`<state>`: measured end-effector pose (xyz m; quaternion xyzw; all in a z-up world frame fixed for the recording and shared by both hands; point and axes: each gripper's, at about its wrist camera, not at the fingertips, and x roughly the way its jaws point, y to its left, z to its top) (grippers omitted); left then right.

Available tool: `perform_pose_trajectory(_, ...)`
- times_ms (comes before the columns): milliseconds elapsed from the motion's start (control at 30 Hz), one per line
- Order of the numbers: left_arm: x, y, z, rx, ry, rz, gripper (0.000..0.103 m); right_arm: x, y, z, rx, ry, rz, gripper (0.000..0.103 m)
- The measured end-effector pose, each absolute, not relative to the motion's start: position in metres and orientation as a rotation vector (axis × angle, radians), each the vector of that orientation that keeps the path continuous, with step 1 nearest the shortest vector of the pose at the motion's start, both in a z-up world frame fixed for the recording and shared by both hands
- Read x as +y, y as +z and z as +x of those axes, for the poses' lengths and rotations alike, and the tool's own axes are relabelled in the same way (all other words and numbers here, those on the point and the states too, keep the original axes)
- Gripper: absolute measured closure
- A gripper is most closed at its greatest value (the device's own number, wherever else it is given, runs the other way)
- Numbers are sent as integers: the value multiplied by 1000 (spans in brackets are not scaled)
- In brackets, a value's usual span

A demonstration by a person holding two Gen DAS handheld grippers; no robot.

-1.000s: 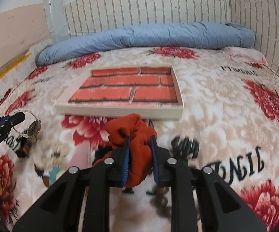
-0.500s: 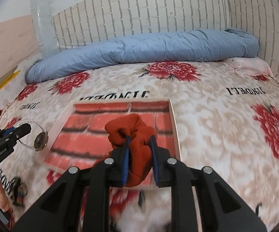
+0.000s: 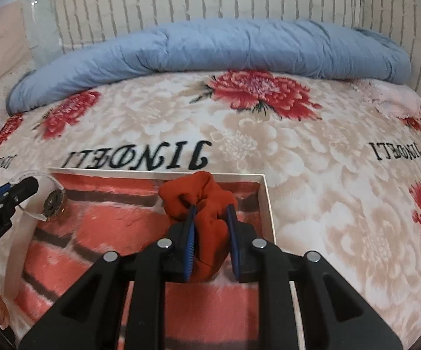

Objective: Organize jewelry
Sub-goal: 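Carry the watch with the left tool while the right tool carries the scrunchie to the tray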

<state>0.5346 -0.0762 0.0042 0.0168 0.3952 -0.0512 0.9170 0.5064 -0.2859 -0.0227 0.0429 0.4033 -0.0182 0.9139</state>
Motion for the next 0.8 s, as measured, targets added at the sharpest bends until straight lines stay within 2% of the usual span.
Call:
perform_pose_trajectory(200,-79,-18,551,867,-131,70,85,-289,-38,531,907,-38,83,83)
perform_pose_trajectory(533,-80,-21,557,871,-122,79,85,-290,-55,546,980,-35,72,82)
perform_pose_trajectory(700,-79,-22,557,876,-120,80,83,-291,-57,546,1006,-33,78,78)
perform_pose_trajectory(800,-78,-22,553,879,-114,82,75,-291,-59,545,1029,-30,85,68)
